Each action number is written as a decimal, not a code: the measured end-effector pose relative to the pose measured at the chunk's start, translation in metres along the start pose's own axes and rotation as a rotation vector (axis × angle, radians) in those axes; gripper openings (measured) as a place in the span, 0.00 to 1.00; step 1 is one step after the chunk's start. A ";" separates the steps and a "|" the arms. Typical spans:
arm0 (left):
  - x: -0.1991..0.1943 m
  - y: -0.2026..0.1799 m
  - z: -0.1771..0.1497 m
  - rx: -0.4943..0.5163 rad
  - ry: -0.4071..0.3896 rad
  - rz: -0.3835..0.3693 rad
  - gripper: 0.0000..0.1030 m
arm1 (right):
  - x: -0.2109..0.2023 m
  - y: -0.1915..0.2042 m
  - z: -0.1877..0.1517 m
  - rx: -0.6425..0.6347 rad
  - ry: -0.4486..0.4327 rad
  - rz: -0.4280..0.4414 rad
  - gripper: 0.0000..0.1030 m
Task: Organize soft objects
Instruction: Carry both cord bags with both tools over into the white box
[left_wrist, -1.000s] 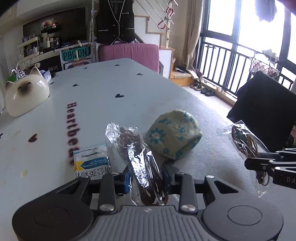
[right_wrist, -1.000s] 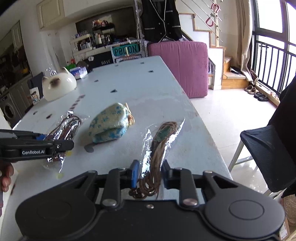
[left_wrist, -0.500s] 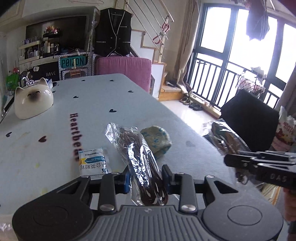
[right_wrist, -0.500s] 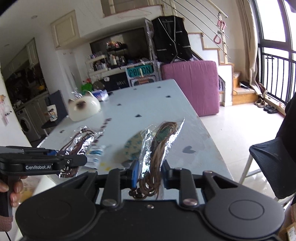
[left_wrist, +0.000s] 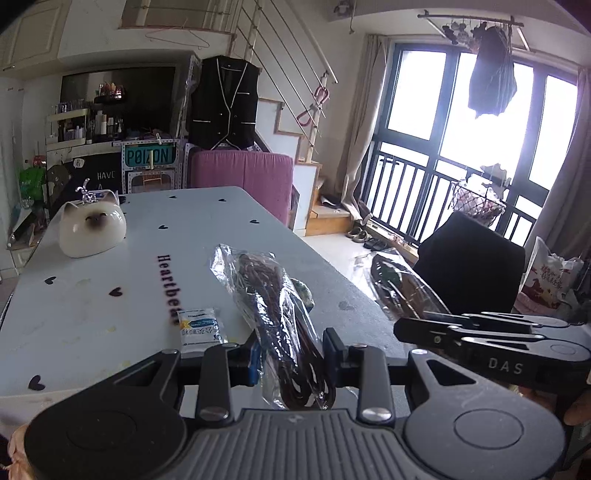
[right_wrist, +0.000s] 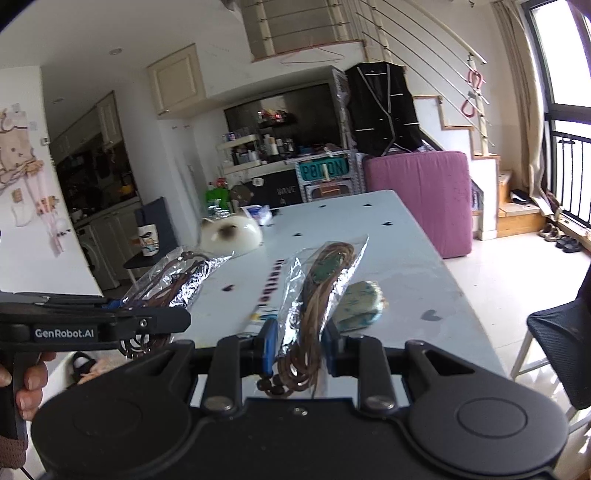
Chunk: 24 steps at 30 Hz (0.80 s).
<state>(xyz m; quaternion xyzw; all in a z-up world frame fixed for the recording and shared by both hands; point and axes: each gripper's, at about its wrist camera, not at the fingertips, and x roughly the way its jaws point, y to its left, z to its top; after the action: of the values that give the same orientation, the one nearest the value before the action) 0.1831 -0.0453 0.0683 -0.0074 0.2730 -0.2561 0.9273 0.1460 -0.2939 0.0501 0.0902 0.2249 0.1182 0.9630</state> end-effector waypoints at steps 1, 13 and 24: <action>-0.007 0.002 -0.003 -0.003 -0.004 -0.001 0.34 | -0.002 0.005 -0.002 0.000 -0.001 0.010 0.26; -0.083 0.058 -0.052 -0.054 0.021 0.068 0.34 | 0.001 0.074 -0.036 0.028 0.066 0.167 0.26; -0.126 0.124 -0.106 -0.125 0.139 0.174 0.34 | 0.025 0.160 -0.074 -0.003 0.210 0.340 0.26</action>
<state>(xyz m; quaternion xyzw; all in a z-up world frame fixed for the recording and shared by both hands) 0.0970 0.1360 0.0219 -0.0239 0.3515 -0.1570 0.9226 0.1040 -0.1252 0.0114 0.1127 0.3053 0.2882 0.9005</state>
